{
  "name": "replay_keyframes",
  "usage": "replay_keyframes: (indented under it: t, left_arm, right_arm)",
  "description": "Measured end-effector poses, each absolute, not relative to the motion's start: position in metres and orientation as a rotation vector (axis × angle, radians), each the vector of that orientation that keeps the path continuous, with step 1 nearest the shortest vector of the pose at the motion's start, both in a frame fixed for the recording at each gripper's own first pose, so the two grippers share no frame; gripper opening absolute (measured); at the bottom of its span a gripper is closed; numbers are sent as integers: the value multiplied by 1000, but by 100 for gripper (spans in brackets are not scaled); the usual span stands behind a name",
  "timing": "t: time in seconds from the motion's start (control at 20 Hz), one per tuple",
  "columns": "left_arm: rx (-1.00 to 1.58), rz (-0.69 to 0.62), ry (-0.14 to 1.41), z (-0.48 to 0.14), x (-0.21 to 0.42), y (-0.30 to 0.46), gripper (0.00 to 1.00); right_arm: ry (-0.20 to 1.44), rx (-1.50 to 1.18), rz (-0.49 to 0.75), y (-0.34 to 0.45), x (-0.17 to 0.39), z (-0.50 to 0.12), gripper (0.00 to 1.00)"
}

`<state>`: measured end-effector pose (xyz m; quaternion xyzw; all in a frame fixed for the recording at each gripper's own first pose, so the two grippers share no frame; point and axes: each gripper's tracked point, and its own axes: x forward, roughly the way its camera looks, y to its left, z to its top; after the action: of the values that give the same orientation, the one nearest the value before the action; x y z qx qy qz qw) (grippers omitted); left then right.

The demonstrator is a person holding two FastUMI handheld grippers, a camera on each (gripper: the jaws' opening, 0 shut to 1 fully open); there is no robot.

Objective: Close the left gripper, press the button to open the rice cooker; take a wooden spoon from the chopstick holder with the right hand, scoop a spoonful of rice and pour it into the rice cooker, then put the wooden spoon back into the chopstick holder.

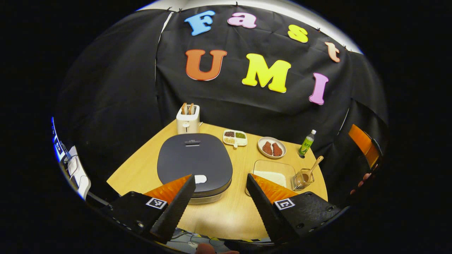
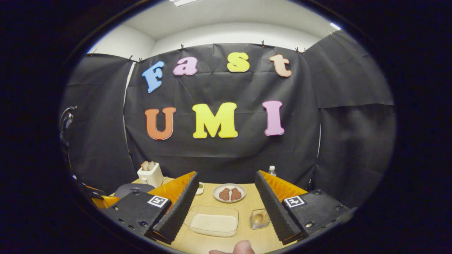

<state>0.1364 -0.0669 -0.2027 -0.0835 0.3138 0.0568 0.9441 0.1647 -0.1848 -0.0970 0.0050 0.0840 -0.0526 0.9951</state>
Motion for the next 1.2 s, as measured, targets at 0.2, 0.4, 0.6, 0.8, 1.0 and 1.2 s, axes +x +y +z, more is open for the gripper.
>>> replay_keyframes:
  t: [0.2,0.4,0.6,0.8,1.0,1.2]
  left_arm:
    - [-175,173,720,-224,145,-54,63]
    - [-160,192,770,-239,163,-36,31]
    - [-200,166,847,-257,165,-32,2]
    - [-223,177,882,-282,177,-24,0]
    - [-231,187,902,-292,182,-20,0]
    - [-260,188,935,-300,177,-17,0]
  right_arm:
    - [223,44,-105,-205,186,-123,100]
    - [226,47,-95,-219,199,-130,100]
    - [262,73,-100,-231,202,-148,100]
    - [254,52,-110,-244,201,-148,100]
    - [262,43,-115,-254,200,-152,100]
    - [288,55,-127,-261,197,-159,100]
